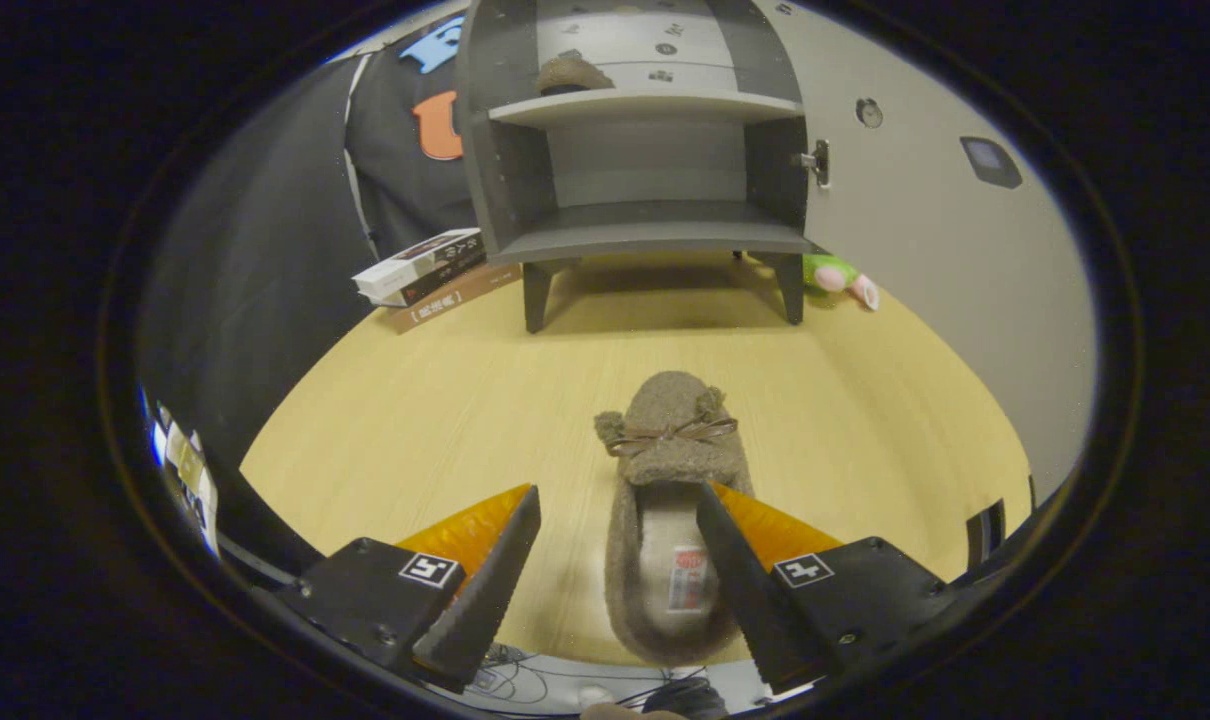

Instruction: Open the shoe cabinet door, grab the shoes and put them into the shoe cabinet, then close the shoe cabinet door.

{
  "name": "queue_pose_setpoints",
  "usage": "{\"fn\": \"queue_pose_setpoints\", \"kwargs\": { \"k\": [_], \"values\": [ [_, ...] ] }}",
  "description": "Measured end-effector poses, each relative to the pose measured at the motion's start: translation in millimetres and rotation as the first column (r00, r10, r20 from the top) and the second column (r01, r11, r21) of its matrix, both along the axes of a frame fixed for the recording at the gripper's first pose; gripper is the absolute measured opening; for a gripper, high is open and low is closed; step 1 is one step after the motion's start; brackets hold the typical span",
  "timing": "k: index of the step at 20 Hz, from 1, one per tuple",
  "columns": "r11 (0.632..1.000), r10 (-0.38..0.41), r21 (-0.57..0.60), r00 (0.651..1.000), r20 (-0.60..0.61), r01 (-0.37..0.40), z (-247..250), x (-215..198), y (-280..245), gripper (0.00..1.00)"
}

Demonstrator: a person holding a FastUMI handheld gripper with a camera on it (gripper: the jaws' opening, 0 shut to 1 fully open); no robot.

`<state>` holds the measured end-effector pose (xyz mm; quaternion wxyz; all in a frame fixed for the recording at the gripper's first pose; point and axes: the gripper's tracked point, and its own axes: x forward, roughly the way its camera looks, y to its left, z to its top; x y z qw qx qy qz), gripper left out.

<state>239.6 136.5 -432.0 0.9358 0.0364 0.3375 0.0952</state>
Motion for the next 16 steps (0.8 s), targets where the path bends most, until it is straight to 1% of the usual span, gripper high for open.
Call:
{"fn": "queue_pose_setpoints", "kwargs": {
  "k": [5, 8, 11, 12, 14, 15, 16],
  "values": [
    [1.000, -0.008, 0.025, 0.998, -0.055, 0.009, -14, 29, 5, 0.99],
    [1.000, 0.004, 0.024, 0.996, -0.094, -0.002, -23, 35, 5, 0.99],
    [1.000, 0.003, 0.018, 0.992, -0.127, 0.000, -25, 36, -1, 0.88],
    [1.000, -0.006, 0.012, 0.991, -0.137, 0.008, -26, 34, -5, 0.76],
    [0.999, 0.014, 0.042, 0.987, -0.163, -0.007, -30, 32, -1, 0.52],
    [0.999, 0.026, 0.034, 0.986, -0.163, -0.021, -30, 32, 0, 0.40],
    [0.999, 0.040, 0.031, 0.987, -0.158, -0.035, -27, 31, -1, 0.36]
  ]
}}
